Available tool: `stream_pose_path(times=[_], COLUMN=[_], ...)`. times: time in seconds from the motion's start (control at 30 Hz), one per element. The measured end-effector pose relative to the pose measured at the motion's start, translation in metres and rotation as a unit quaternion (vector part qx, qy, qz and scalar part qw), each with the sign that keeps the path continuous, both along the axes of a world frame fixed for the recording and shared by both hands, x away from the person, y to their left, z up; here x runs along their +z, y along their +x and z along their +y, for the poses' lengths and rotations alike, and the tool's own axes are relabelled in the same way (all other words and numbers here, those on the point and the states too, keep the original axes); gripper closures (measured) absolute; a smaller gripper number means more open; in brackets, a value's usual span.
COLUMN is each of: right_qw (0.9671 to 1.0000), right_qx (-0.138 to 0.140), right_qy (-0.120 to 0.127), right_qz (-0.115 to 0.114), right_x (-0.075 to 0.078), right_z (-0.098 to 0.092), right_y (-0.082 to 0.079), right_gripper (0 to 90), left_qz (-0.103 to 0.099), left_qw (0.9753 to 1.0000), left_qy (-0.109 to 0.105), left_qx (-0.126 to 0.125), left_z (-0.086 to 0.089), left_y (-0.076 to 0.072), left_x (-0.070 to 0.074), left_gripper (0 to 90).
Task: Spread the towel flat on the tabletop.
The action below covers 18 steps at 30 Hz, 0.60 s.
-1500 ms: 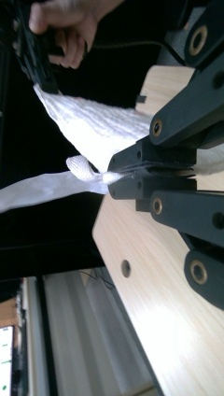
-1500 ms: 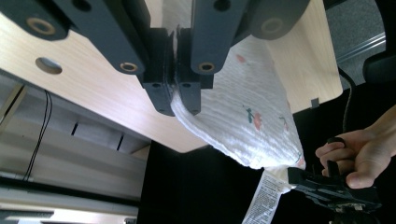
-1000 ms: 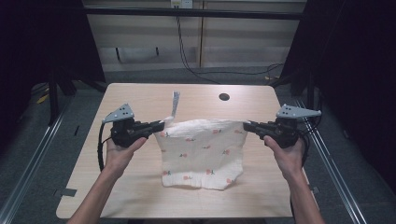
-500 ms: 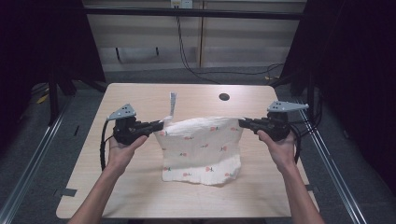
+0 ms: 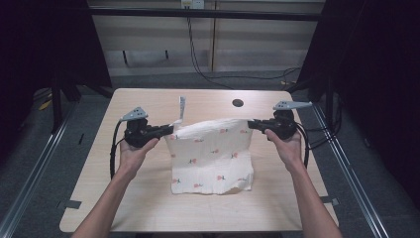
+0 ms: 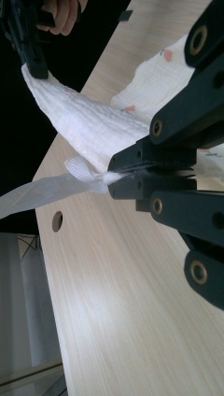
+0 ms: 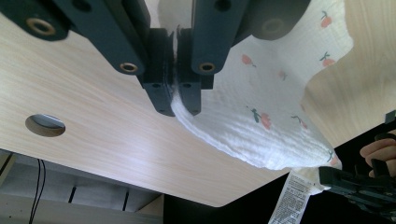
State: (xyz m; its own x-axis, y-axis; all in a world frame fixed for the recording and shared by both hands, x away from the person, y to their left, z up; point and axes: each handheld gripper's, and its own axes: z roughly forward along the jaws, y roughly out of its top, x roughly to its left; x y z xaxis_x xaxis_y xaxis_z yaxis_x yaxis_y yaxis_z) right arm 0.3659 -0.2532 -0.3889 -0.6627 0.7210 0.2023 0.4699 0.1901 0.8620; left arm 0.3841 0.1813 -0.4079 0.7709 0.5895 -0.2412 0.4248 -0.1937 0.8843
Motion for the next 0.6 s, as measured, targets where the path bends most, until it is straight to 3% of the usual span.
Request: stream_pose_path(times=[0.33, 0.6], right_qw=[0.9998, 0.9997], right_qx=[0.0, -0.009], right_qy=[-0.013, -0.015], right_qz=[0.012, 0.015], right_x=[-0.007, -0.014], right_z=[0.007, 0.009], right_y=[0.024, 0.043], right_gripper=[86.6, 86.5], left_qz=[0.02, 0.019], left_qw=[0.9996, 0.9992], left_qy=[0.001, 0.014], left_qx=[0.021, 0.031], left_z=[0.004, -0.002], left_y=[0.024, 0.038], left_x=[-0.015, -0.018], left_gripper=[86.9, 86.9])
